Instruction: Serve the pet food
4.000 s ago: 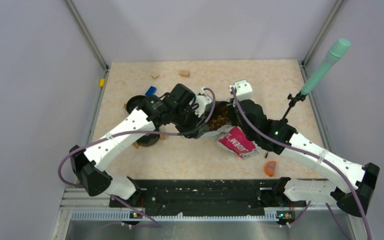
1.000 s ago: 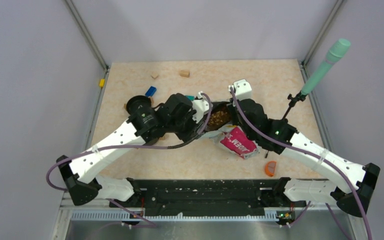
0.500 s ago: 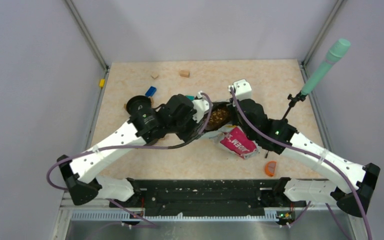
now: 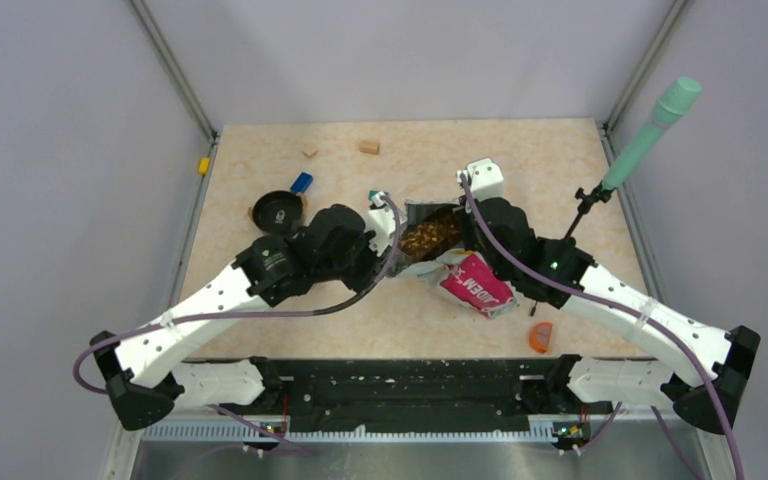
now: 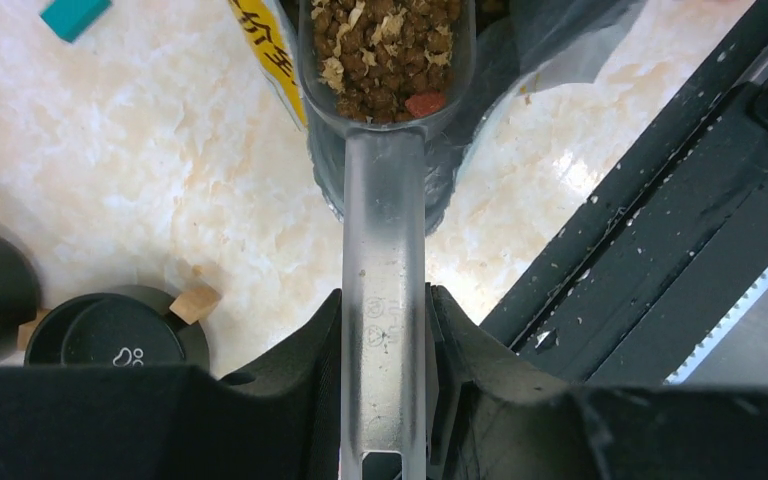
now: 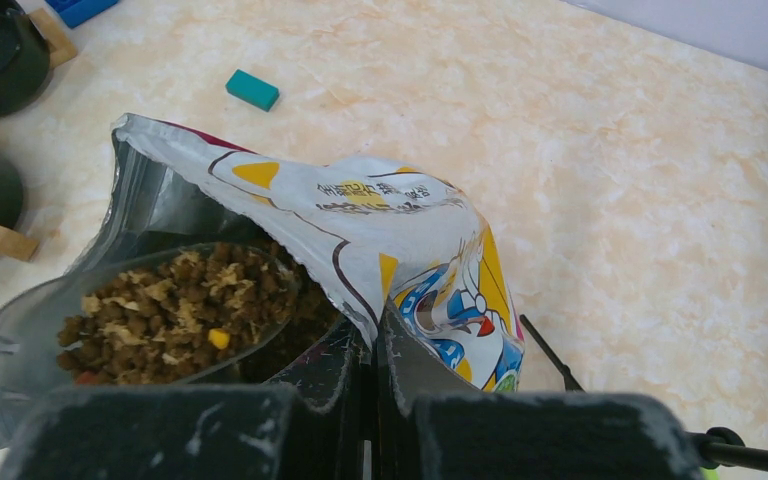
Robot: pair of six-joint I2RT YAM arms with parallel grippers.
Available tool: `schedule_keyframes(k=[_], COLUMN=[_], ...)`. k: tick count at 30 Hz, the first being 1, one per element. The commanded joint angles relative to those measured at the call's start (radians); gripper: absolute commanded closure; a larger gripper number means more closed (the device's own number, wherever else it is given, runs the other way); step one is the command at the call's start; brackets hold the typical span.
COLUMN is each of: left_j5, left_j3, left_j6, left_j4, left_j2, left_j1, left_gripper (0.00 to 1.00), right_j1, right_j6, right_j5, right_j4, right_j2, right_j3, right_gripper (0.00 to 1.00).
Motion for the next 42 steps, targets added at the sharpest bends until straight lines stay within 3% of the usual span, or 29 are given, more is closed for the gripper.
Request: schedule_keyframes(k=[1,23,34,42], left_j5=[-0.023,0.018,0.0,-0.069], left_j3=[-0.045,-0.25,-0.265,-0.248], left_j6=[0.014,0.138,0.156,0.109], left_j4=[0.156,0.282,0.274,0.181], left_j2=[-0.122,-0.333,-0.45,-0.51], left_j1=[-0.004,-0.004,-0.004,-0.004], left_gripper=[1.0,1.0,1.0,1.0], right_j1=[0.003,0.003,0.003,0.003], right_j6=[-0.003,-0.006,-0.016,-0.006], right_j5=[0.015,0.008,-0.001,-0.007], right_j4=[0.085,0.1,0.118,0.118], right_j2=[-0.045,-0.022,0.005,0.011], right_j3=[0.042,0.059,0.069,0.063], right_gripper=[1.0,1.0,1.0,1.0])
